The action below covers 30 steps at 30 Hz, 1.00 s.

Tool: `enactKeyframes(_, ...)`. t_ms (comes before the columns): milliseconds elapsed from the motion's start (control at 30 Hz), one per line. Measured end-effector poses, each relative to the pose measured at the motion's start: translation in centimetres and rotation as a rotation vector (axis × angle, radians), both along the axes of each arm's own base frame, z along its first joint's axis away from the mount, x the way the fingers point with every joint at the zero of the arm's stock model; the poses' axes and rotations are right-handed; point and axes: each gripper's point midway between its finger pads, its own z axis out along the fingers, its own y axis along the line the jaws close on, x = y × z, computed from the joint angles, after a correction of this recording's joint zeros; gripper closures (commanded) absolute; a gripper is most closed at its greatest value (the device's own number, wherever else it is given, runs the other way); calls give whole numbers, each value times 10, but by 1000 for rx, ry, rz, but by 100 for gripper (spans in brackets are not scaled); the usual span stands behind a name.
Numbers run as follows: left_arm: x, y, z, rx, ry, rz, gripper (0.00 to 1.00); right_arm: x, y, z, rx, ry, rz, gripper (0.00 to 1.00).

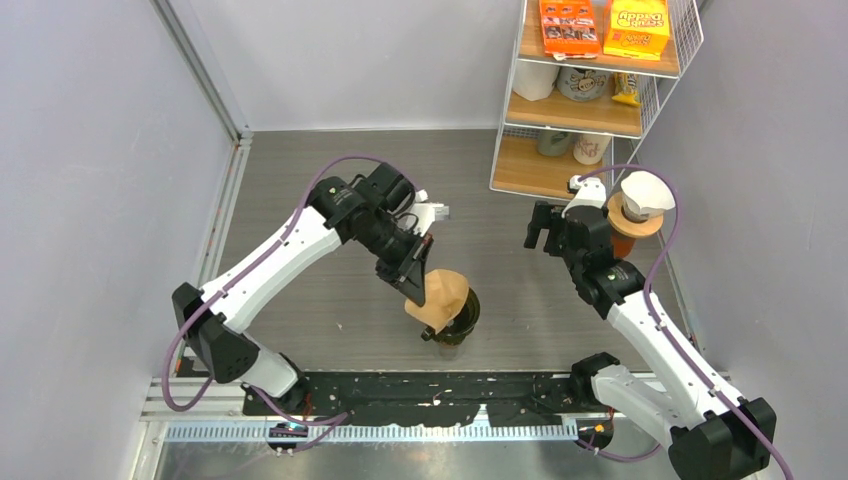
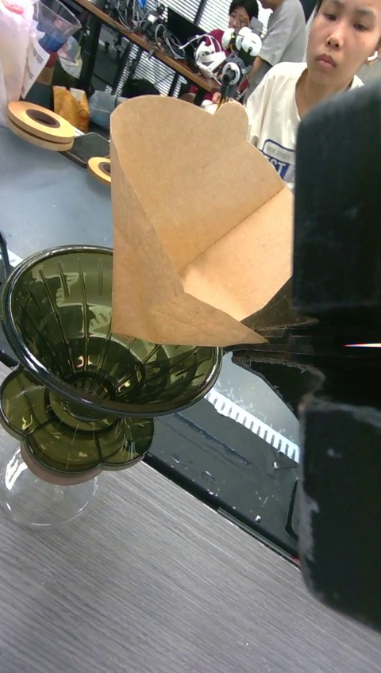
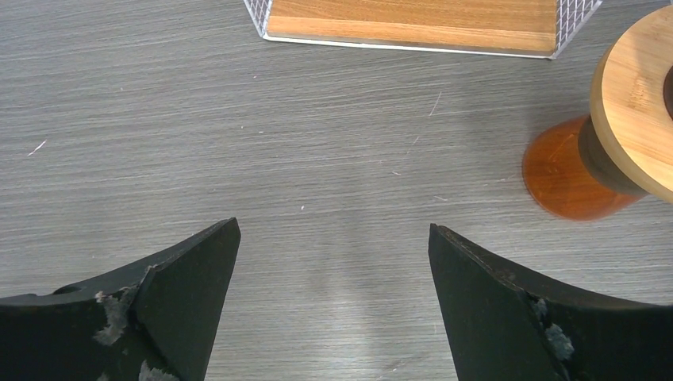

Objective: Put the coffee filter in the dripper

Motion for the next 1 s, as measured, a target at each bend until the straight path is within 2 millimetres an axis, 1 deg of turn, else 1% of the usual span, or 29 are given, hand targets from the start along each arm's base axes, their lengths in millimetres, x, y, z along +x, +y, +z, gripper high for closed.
enactKeyframes(100, 2, 0, -4, 16, 6, -9, 85, 0, 0, -1, -1, 2, 0, 5)
enactKeyframes(233, 4, 1, -9, 44, 7, -6, 75, -1, 0, -3, -2, 5, 0, 5)
enactKeyframes(367, 5, 2, -11, 59, 2, -2, 67, -1, 0, -3, -3, 5, 0, 5)
enactKeyframes(467, 7, 3, -12, 66, -3, 2, 55, -1, 0, -4, -3, 5, 0, 5)
enactKeyframes(500, 7, 4, -12, 70, -8, 4, 55, -1, 0, -4, -3, 5, 0, 5)
enactKeyframes(533, 8, 4, -12, 72, -14, 6, 52, -1, 0, -4, -3, 5, 0, 4)
enactKeyframes(633, 11, 4, -10, 73, -33, 12, 37, 0, 0, -3, -3, 4, 0, 5)
enactKeyframes(667, 12, 3, -9, 72, -39, 13, 33, 0, 0, -3, -3, 4, 0, 5)
enactKeyframes(700, 14, 4, -7, 73, -51, 18, 30, 0, 0, -3, -3, 4, 0, 5)
enactKeyframes(800, 23, 5, 1, 74, -115, 38, 4, -1, -1, -3, -5, 2, 1, 4)
enactKeyframes(833, 26, 6, 4, 71, -138, 45, 1, -1, -1, -2, -5, 0, 0, 5)
enactKeyframes(900, 31, 9, 15, 67, -202, 73, 0, -1, -1, -1, -4, -5, 0, 5)
enactKeyframes(1000, 35, 16, 35, 30, -311, 108, 0, -1, -2, 0, -6, -10, -5, 5)
